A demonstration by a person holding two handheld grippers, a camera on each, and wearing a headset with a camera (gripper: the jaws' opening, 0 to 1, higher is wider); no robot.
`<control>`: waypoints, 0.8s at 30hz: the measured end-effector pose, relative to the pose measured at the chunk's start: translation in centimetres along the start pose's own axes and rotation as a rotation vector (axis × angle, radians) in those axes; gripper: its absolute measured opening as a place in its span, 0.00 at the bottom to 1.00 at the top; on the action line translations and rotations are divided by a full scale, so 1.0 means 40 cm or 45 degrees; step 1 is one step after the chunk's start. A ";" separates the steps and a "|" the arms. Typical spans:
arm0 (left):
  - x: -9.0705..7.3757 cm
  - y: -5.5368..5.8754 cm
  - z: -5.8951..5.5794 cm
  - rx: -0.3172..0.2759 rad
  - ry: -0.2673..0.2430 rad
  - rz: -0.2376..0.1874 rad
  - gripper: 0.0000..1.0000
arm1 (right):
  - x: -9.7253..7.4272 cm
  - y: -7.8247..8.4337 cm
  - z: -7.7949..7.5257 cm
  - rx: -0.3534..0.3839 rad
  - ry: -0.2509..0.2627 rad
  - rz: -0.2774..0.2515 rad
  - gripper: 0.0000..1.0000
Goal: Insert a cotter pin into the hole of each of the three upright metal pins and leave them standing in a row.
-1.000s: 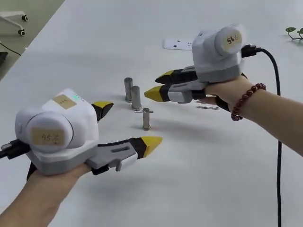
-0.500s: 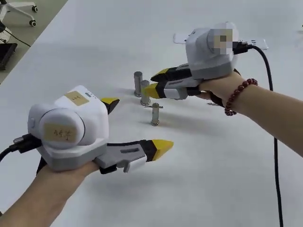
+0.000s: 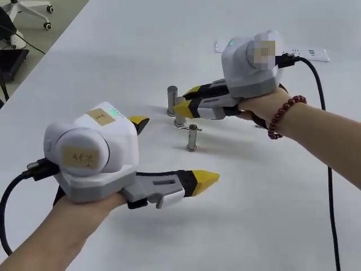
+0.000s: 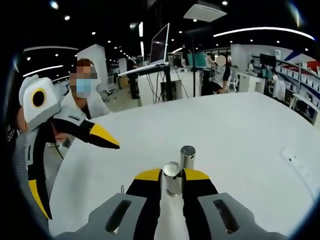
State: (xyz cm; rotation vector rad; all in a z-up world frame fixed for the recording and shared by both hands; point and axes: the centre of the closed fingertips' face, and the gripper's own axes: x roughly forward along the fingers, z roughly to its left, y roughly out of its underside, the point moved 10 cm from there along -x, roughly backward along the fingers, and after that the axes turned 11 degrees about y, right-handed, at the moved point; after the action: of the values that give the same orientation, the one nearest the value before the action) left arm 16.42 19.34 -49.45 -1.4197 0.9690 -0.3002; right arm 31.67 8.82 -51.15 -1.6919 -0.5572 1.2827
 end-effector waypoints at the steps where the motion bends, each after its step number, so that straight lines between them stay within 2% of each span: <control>1: 0.001 0.000 -0.001 0.002 0.003 0.003 0.95 | 0.001 0.001 0.000 -0.008 0.001 0.005 0.09; 14: 0.002 0.003 0.003 -0.001 -0.002 0.015 0.95 | -0.002 0.004 0.002 -0.042 0.012 -0.014 0.08; 16: 0.002 0.004 0.003 -0.001 0.001 0.022 0.94 | -0.005 0.004 0.002 -0.025 0.013 -0.013 0.08; 24: 0.003 0.008 0.009 0.000 -0.004 0.038 0.94 | -0.020 0.012 -0.014 -0.037 0.032 0.002 0.07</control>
State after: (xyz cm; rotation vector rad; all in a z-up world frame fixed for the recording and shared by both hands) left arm 16.63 19.56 -49.82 -1.4044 0.9871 -0.2760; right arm 31.83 7.75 -51.13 -1.7306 -0.5618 1.2585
